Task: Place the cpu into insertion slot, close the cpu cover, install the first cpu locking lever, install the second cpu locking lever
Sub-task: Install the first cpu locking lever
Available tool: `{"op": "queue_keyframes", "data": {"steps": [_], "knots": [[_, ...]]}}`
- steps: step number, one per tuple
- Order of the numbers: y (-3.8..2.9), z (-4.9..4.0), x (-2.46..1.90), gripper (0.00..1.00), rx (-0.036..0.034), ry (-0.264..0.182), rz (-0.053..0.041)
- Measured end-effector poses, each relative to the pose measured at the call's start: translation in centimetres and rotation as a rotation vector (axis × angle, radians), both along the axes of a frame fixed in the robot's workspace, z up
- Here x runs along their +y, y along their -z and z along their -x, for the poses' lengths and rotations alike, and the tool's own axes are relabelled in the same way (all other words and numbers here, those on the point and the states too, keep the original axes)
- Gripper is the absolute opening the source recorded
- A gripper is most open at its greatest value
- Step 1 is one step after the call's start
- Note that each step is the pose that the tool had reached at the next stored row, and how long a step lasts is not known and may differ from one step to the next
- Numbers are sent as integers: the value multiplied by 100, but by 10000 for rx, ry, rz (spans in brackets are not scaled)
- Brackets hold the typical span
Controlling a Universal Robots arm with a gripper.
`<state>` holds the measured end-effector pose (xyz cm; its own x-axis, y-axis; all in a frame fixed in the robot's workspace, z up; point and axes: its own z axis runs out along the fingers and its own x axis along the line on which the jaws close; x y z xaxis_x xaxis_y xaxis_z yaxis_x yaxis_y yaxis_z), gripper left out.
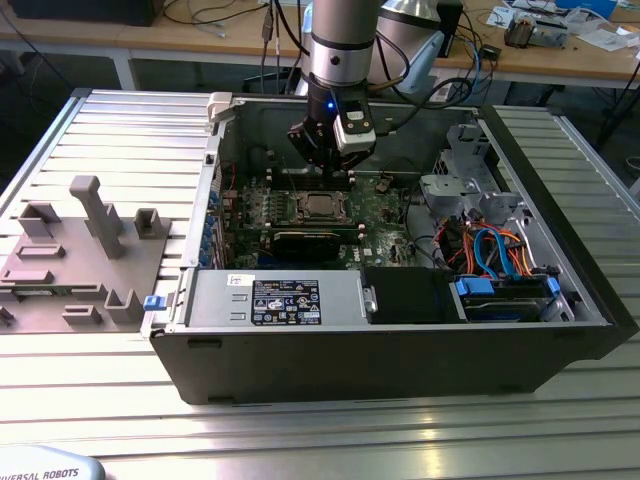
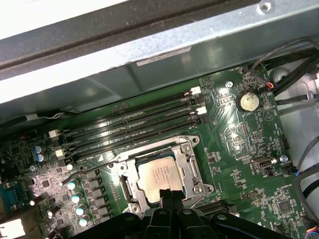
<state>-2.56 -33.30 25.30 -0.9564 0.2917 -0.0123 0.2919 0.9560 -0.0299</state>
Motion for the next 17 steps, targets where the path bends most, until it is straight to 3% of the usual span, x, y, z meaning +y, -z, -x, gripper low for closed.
{"op": "queue_keyframes", "data": {"steps": [17], "knots": [[3, 0, 0, 11, 0, -99, 6]]}}
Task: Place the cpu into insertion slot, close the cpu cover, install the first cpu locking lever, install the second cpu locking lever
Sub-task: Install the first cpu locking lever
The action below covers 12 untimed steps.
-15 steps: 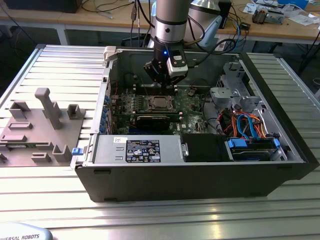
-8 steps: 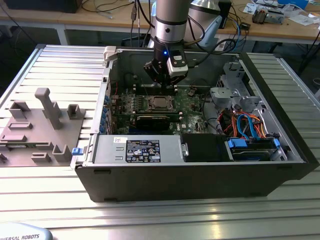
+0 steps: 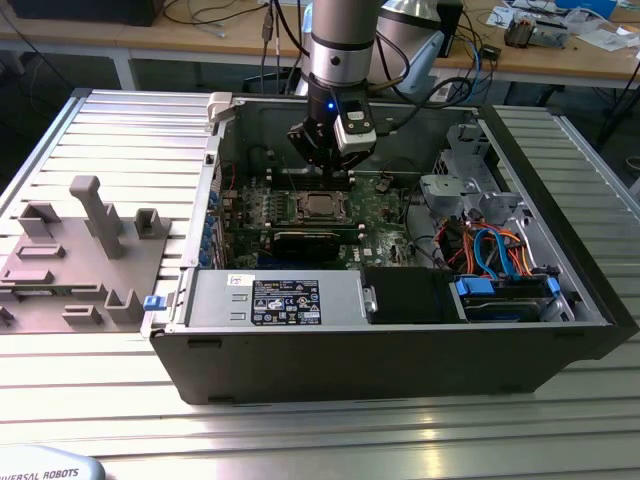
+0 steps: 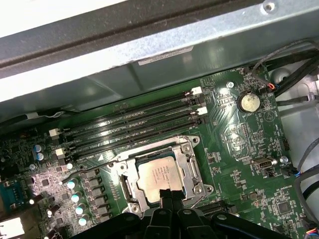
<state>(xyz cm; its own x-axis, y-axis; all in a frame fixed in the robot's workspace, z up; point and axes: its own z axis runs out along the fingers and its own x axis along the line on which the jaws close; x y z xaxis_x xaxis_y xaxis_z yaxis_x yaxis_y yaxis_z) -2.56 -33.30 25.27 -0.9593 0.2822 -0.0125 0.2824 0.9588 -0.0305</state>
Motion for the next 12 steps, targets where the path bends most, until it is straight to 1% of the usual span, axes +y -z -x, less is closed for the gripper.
{"op": "queue_keyframes", "data": {"steps": [12], "knots": [[2, 0, 0, 11, 0, -65, 3]]}}
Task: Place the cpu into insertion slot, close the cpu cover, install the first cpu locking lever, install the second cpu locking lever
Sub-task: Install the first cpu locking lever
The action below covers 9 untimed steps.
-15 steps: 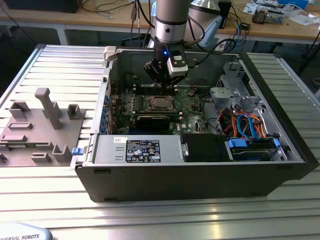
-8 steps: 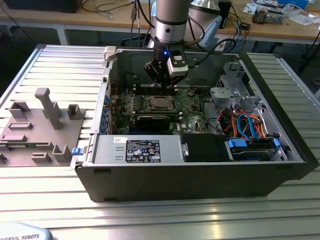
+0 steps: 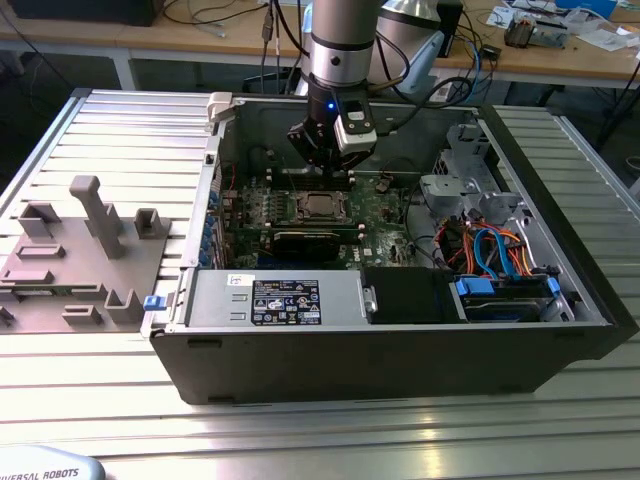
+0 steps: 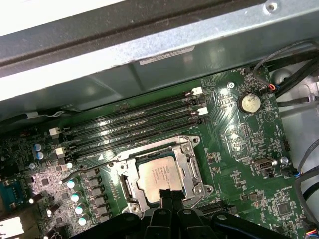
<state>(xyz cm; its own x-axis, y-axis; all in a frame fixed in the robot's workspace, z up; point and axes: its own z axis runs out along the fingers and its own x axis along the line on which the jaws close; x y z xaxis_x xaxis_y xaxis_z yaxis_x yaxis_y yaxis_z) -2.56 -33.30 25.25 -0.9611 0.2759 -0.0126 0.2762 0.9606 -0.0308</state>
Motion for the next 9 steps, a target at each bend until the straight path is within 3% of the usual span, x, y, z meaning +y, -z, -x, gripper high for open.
{"op": "queue_keyframes", "data": {"steps": [9], "knots": [[2, 0, 0, 11, 0, -51, 1]]}}
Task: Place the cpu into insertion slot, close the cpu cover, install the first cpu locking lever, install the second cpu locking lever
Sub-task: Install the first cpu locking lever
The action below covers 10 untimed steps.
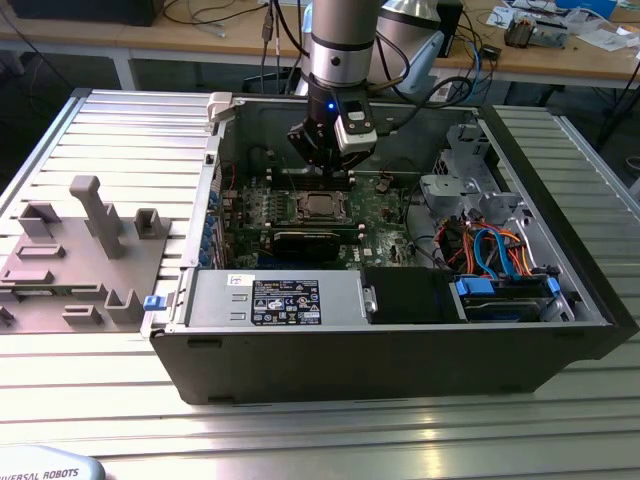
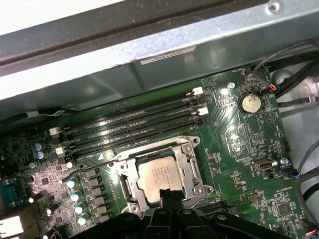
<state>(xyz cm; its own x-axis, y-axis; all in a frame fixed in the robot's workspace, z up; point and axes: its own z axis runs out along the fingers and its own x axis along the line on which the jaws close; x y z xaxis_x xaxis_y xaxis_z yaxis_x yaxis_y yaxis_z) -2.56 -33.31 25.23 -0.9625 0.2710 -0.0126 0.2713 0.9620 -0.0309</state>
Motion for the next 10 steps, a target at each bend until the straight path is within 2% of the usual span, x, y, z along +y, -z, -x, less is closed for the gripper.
{"op": "queue_keyframes", "data": {"steps": [10], "knots": [[3, 0, 0, 11, 0, -63, 0]]}}
